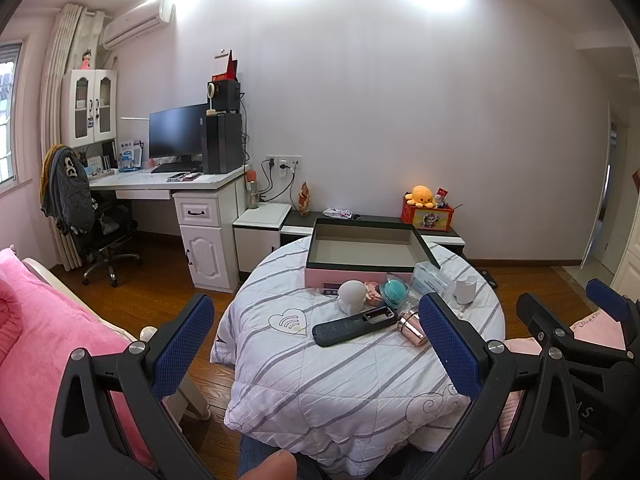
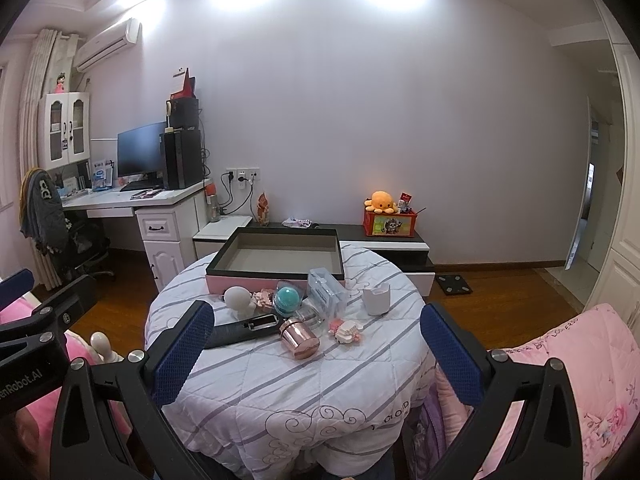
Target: Organize rigid objects
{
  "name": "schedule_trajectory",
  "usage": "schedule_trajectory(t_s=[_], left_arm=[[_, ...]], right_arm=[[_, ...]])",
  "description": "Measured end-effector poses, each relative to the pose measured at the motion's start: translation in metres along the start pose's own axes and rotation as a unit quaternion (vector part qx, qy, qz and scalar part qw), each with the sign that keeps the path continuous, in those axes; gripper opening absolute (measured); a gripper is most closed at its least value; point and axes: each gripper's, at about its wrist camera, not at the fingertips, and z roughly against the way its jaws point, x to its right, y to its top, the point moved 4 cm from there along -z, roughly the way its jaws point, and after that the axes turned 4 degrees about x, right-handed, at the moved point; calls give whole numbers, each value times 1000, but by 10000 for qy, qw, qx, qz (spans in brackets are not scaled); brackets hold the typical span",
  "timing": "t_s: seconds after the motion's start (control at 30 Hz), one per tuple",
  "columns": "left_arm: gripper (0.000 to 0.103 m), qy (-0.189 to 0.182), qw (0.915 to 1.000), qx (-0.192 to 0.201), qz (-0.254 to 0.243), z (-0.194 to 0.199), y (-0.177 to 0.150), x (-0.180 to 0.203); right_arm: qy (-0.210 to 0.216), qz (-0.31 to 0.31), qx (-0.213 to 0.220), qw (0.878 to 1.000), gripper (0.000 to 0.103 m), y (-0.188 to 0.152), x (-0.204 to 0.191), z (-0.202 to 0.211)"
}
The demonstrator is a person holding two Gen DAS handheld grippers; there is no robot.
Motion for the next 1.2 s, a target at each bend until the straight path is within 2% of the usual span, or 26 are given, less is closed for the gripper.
schedule_trajectory(t_s=[1.2], left_arm=[[103,28,10000,-73,-3,-9,-10,-2]], right_arm=[[-71,12,-114,9999,103,-11,3,-17]])
